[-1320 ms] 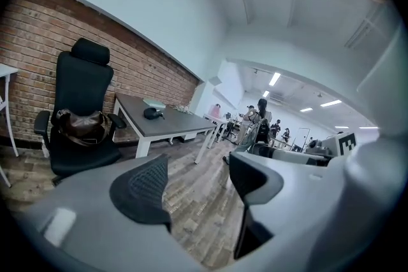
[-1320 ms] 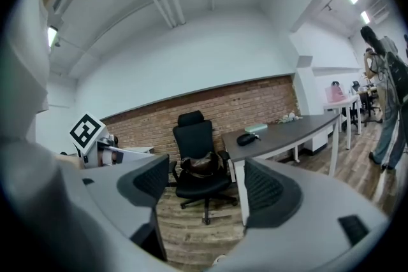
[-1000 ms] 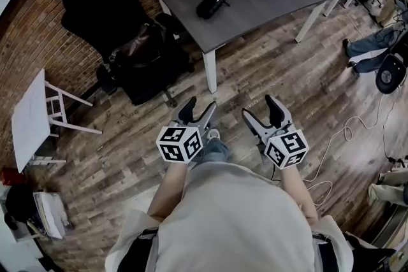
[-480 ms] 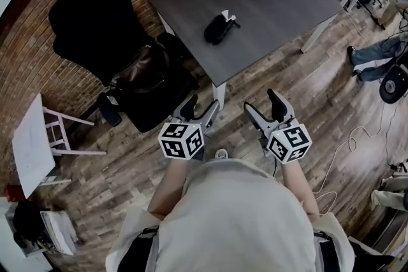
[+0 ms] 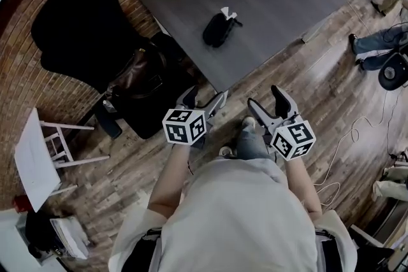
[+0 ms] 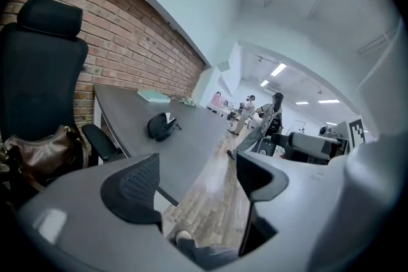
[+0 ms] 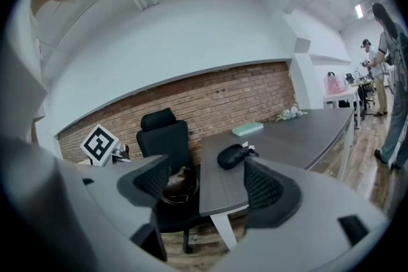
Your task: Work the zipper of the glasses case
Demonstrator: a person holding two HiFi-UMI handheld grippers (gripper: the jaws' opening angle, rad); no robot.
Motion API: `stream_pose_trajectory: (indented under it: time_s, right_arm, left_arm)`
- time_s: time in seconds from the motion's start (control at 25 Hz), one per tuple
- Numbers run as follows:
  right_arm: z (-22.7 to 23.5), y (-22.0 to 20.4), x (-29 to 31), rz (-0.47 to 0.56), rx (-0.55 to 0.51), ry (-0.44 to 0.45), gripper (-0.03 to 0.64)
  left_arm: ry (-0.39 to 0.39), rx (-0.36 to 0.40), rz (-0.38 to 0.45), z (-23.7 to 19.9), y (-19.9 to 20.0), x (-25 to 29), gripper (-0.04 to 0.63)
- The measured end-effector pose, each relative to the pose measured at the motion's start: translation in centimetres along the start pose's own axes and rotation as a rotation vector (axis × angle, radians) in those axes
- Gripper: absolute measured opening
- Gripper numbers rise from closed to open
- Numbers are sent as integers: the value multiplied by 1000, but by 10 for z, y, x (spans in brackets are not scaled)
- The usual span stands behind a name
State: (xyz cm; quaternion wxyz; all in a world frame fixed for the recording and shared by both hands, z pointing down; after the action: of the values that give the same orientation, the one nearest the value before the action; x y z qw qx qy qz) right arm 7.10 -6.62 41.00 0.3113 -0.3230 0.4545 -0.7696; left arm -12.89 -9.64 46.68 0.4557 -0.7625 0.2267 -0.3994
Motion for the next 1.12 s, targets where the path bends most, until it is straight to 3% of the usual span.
stream_pose_trajectory:
  time_s: [0.44,0.84,1.12]
  right_arm:
    - [73,25,73,-35,22,17,344]
    - [144,80,163,-89,4,107,344]
    - [175,92,213,-129,5,154,344]
  left_arm:
    - [-7,59,-92,-54,37,115,465]
    - [49,155,-300,-113,55,230,586]
    - [73,223,-446,-137,45,276,586]
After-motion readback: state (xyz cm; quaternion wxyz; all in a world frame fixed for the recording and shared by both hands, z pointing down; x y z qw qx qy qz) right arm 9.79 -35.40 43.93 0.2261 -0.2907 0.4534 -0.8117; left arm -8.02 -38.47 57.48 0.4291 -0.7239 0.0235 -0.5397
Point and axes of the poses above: the fingertips, and each gripper's own axes: x forward along the fingers, z to its right, y out of its top, the point moved 5 cm from there along -x, backward along the fingers, and after that the axes turned 9 degrees about x, right-handed, at the moved point
